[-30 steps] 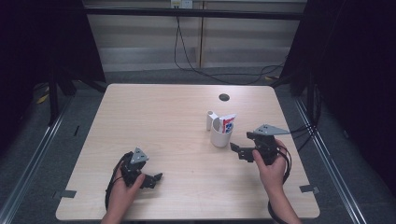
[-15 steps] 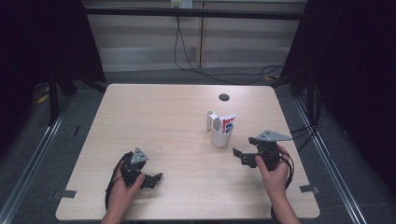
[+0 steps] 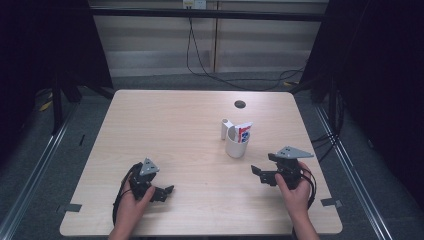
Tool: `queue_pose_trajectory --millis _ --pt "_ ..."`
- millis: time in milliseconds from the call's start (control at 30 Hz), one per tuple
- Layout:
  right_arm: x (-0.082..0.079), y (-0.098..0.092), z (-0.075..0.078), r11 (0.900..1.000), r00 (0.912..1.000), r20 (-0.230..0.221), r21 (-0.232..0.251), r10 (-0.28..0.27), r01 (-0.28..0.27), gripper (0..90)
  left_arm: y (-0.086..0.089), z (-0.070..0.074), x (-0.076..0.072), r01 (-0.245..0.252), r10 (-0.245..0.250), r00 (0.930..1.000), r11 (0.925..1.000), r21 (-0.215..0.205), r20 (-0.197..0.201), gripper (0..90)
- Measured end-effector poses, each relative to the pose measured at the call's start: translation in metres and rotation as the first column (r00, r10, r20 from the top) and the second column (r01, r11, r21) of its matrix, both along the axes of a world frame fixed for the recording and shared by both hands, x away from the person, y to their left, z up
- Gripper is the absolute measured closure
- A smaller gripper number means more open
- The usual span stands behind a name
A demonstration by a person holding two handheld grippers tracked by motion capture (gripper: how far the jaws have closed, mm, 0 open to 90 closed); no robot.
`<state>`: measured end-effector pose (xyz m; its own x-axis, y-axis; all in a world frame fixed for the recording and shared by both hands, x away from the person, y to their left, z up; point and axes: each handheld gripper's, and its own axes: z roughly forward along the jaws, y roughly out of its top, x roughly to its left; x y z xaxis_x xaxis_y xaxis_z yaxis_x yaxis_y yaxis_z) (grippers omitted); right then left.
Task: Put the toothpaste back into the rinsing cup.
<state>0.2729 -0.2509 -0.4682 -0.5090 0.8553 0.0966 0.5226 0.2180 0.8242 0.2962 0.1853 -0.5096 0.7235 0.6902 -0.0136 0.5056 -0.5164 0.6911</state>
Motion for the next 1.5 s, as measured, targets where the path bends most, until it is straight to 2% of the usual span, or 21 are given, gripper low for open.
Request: queue_pose_trajectory --millis 567,1167,1500 --pt "-0.011 -0.013 -0.016 1.0 0.9995 -0.027 -0.016 -0.013 0.013 16.8 0.0 0.0 0.0 0.001 -0.001 1.0 1.0 0.0 0.001 0.0" --pt "-0.017 -0.019 -0.03 0.997 0.9987 -0.049 -0.079 -0.014 0.01 17.5 0.0 0.0 0.0 0.001 -0.001 1.0 1.0 0.001 0.001 0.0" --pt "-0.02 -0.022 -0.034 0.995 0.9986 -0.052 -0.096 -0.012 0.007 17.5 0.0 0.0 0.0 0.0 0.0 1.0 1.0 0.0 0.001 0.0"
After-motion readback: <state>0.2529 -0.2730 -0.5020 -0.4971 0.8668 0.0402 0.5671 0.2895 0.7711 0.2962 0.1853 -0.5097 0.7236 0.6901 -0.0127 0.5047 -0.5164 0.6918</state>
